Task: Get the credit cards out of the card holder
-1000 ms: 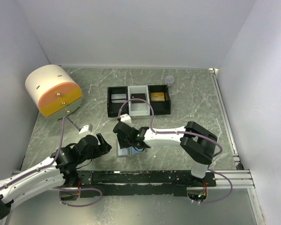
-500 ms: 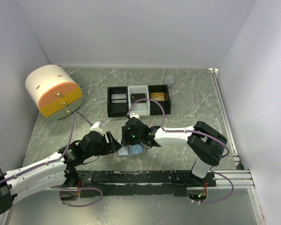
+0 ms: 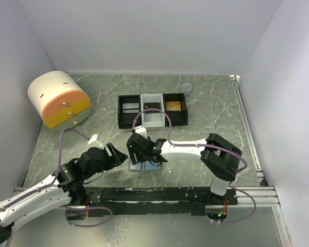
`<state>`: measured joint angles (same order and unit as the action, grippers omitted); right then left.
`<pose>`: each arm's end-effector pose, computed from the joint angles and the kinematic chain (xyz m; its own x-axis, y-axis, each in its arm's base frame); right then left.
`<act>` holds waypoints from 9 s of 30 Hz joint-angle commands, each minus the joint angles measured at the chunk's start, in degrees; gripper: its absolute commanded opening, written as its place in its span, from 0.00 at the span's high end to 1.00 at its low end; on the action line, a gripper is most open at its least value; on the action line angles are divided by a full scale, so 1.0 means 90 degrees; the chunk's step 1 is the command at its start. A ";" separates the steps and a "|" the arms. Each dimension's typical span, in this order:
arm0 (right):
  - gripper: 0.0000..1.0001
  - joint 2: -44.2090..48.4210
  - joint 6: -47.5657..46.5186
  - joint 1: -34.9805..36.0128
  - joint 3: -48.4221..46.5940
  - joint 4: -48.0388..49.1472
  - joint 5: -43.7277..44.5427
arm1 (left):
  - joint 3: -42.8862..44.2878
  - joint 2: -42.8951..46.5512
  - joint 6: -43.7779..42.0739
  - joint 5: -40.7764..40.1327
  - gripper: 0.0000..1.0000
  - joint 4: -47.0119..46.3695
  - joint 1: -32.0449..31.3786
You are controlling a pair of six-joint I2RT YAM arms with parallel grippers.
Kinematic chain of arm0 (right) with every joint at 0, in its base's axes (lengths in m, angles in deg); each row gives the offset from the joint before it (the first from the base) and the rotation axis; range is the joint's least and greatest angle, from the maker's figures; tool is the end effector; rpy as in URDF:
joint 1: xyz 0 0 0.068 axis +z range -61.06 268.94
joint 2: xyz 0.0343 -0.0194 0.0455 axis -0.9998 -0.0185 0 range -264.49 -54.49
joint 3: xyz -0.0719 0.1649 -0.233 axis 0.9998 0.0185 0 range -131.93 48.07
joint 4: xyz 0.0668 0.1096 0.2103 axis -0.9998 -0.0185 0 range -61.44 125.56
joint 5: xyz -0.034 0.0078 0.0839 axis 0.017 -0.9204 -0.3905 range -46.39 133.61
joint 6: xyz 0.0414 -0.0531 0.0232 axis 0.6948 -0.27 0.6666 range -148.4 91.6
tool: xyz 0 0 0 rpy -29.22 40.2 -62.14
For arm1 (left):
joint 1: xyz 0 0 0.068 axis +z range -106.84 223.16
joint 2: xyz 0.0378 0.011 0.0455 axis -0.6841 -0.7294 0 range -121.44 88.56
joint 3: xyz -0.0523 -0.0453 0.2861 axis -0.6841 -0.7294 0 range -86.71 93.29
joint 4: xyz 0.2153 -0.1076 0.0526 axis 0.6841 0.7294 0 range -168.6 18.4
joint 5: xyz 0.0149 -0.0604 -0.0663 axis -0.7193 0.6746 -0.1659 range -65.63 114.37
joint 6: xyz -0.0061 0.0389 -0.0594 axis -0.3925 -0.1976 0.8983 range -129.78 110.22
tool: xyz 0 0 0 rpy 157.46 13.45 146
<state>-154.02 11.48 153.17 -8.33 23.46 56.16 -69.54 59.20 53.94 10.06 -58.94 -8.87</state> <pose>0.1636 0.3099 0.1754 -0.8030 -0.2239 -0.5523 -0.4043 0.8855 0.2288 0.0841 -0.0842 0.1951 -0.7129 -0.4988 -0.4929 -0.0102 0.7102 -0.7039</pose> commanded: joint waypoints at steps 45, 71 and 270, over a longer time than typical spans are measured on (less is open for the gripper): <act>0.38 0.0246 0.0783 -0.0261 0.1198 0.1243 -0.1086 | -0.0434 -0.2095 -0.0704 0.1730 0.28 -0.3070 -0.0043; 0.38 0.0664 0.0991 -0.0642 0.1859 0.2184 -0.1764 | -0.0580 -0.3047 -0.0905 0.2530 0.32 -0.4418 -0.0042; 0.76 0.2509 0.0541 -0.1285 0.2332 0.1442 -0.2447 | 0.0459 -0.2010 -0.0718 0.0714 0.29 -0.1434 -0.0567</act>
<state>-130.39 18.10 141.56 13.92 38.71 32.49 -67.33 42.37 47.97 17.06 -71.79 -13.70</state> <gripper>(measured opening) 0.241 0.708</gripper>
